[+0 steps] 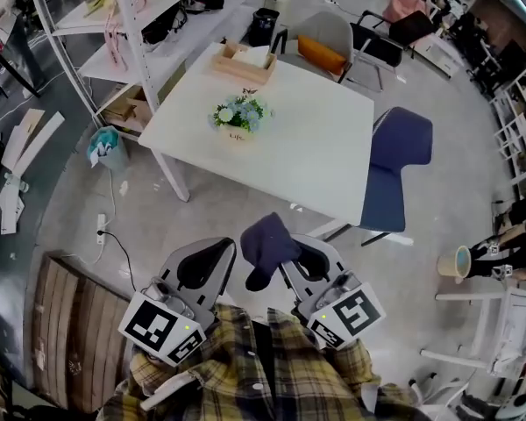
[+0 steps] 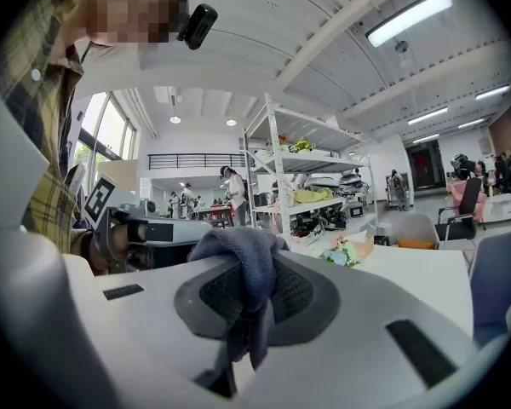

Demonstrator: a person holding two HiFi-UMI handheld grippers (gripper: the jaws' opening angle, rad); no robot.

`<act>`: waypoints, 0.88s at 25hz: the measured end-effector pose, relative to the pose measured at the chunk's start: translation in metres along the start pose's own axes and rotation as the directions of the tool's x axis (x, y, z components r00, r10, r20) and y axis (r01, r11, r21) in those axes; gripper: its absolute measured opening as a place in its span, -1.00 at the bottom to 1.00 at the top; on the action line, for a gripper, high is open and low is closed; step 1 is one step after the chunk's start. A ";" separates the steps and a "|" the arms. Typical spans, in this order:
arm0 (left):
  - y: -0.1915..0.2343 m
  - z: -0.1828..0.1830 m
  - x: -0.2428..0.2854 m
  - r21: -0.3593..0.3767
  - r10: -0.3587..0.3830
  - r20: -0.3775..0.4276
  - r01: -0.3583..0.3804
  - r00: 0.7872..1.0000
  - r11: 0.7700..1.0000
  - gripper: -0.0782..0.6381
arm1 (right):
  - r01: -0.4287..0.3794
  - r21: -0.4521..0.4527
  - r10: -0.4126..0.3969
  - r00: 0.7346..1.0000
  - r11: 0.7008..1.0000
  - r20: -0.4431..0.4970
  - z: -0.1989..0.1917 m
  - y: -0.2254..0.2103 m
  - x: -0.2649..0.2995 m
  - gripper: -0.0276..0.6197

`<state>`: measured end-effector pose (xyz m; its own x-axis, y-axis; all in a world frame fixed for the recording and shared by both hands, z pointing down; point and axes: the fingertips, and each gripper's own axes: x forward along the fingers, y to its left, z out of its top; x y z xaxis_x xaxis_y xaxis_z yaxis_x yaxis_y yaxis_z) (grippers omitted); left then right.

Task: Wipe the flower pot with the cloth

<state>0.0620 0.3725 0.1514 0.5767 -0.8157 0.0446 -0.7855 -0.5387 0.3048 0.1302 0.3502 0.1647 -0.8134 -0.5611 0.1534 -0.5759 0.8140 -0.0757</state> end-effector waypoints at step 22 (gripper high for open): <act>0.156 0.005 0.067 -0.064 -0.042 -0.095 0.036 0.995 0.997 -0.75 | 0.136 0.080 -0.126 0.985 0.988 -0.117 -0.022 -0.081 0.133 -0.83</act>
<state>-0.0223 0.2327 0.1974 0.6278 -0.7688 0.1220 -0.7482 -0.5528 0.3669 0.0706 0.2127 0.2131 -0.7191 -0.6379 0.2756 -0.6857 0.7158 -0.1325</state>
